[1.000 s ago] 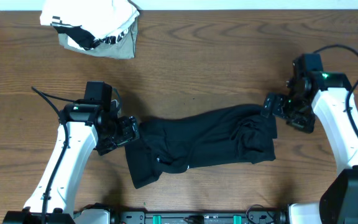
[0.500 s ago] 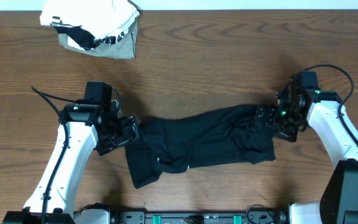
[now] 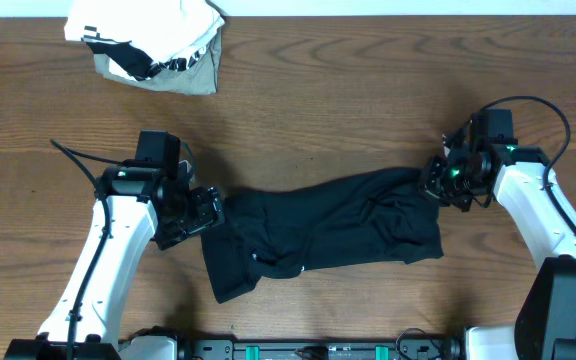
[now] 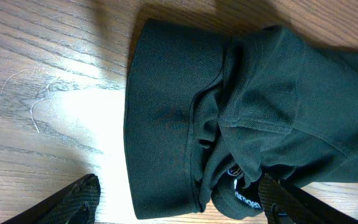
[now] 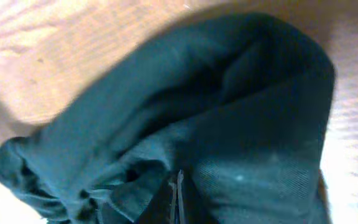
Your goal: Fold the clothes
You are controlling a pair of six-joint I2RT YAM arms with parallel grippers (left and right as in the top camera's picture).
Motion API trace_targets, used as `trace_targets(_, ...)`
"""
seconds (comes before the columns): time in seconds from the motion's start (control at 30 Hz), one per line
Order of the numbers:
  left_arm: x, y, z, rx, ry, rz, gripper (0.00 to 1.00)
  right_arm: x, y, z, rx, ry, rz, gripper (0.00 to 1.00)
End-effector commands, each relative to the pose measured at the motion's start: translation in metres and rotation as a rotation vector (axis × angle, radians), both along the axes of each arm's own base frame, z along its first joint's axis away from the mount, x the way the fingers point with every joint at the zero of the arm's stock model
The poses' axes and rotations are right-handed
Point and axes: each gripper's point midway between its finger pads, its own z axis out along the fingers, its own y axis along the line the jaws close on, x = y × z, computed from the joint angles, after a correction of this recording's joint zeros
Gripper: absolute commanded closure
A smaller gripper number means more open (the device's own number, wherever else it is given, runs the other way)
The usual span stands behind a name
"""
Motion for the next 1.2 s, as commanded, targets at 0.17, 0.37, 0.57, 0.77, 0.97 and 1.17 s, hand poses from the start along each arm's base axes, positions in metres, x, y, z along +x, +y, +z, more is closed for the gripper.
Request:
trace_targets(0.17,0.001,0.003,0.003,0.015,-0.016,-0.026,0.16,-0.006,-0.01,-0.001,-0.058,0.043,-0.048,0.77)
trace_targets(0.37,0.002,0.003,0.003,0.015,-0.019,-0.026,0.16,-0.009,-0.035,0.011,-0.163,0.051,-0.07,0.55)
trace_targets(0.57,0.002,0.003,0.003,0.015,-0.019,-0.026,0.16,-0.01,-0.07,0.02,-0.212,0.06,-0.121,0.13)
trace_targets(0.77,0.002,0.003,0.003,0.015,-0.02,-0.026,0.16,-0.032,-0.077,0.003,-0.199,0.117,-0.071,0.13)
trace_targets(0.97,0.002,0.003,0.003,0.015,-0.02,-0.026,0.16,-0.03,-0.044,-0.013,-0.011,0.041,-0.024,0.17)
trace_targets(1.17,0.0,0.003,0.002,0.015,-0.012,-0.026,0.16,-0.032,-0.036,-0.029,0.041,0.02,-0.05,0.25)
